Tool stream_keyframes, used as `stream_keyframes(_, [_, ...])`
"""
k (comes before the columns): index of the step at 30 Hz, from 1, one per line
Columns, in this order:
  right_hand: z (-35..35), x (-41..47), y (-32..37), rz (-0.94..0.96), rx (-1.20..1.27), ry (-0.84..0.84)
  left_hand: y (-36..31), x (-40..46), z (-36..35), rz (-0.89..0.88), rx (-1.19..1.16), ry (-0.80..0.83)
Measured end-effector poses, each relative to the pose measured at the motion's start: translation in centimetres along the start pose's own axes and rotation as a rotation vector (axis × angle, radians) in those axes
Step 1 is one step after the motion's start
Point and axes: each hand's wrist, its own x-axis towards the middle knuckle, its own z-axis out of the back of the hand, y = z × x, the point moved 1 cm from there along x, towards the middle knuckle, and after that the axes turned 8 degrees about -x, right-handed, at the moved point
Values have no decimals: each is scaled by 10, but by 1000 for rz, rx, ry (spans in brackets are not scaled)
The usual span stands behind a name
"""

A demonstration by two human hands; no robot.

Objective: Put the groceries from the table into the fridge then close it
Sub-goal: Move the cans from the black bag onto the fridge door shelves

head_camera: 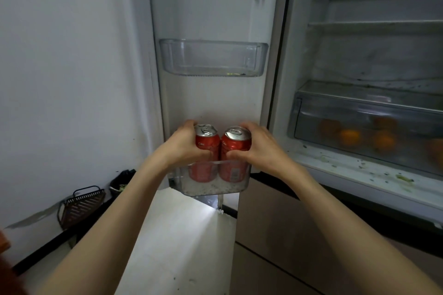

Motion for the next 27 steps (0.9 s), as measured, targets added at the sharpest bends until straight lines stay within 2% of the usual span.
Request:
stream_keyframes(6, [-1,0,4,-10,-3,-40,7,-7,4,-49,128,-81])
stream_keyframes(13, [-9,-9,7,-20,-25,-102,11,-16,1,-122,76,-173])
stream_keyframes(17, [-13,-20,19,52,-135,-157,13,-33,4,-191,29,-231])
stream_keyframes(20, [-17,-31,42,153,-173,-244,15,-52,16,-323,27,-298])
stream_keyframes(24, [-37,-49,81,341,-182,-318,37,-84,44,-482,211,-363])
stream_keyframes(27, [-61,-58,116,407,-244,-298,72,-107,74,-432,432,-374])
